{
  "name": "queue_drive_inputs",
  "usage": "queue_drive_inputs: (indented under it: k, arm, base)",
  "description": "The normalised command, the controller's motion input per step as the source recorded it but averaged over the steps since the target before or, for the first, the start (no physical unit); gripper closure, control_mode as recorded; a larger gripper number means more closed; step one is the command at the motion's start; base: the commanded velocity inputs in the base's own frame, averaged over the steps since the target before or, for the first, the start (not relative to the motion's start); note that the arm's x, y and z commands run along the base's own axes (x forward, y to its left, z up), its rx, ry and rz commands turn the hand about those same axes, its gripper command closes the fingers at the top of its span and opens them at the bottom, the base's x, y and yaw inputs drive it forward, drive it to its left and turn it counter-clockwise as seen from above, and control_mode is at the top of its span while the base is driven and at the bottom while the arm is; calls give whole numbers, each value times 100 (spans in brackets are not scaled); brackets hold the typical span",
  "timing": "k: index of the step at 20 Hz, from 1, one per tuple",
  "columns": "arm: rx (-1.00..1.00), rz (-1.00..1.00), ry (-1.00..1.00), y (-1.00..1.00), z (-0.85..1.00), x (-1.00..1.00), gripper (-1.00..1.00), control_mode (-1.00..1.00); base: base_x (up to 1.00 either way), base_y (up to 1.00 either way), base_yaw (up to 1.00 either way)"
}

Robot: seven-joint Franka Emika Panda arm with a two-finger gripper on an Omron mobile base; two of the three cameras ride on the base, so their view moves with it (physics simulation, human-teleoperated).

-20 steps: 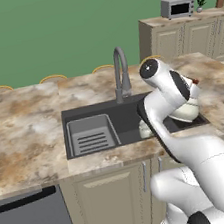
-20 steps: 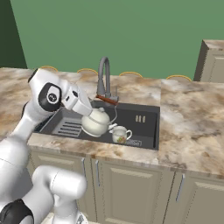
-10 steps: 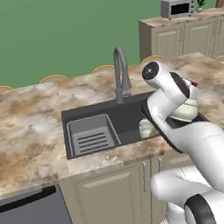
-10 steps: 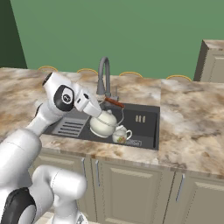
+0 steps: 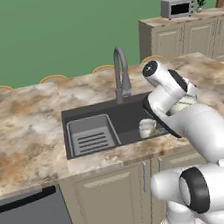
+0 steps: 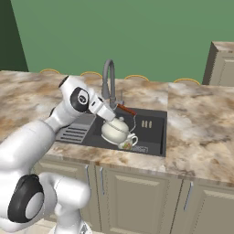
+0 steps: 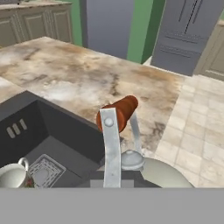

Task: Open the cabinet, pick the kettle from the cabinet, and place it in the sink.

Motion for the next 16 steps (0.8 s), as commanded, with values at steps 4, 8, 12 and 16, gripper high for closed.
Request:
queue_drive_inputs:
  k: [4, 8, 12, 16]
  arm:
    - [4, -3, 9, -9, -13, 26, 100, -100]
    - [1, -1, 0, -3, -18, 28, 100, -100]
    - [0, -1, -1, -14, -23, 26, 100, -100]
    - [0, -3, -4, -20, -31, 17, 100, -100]
  base:
    - [0, 0, 0]
    - [0, 0, 0]
    - [0, 0, 0]
    - [0, 0, 0]
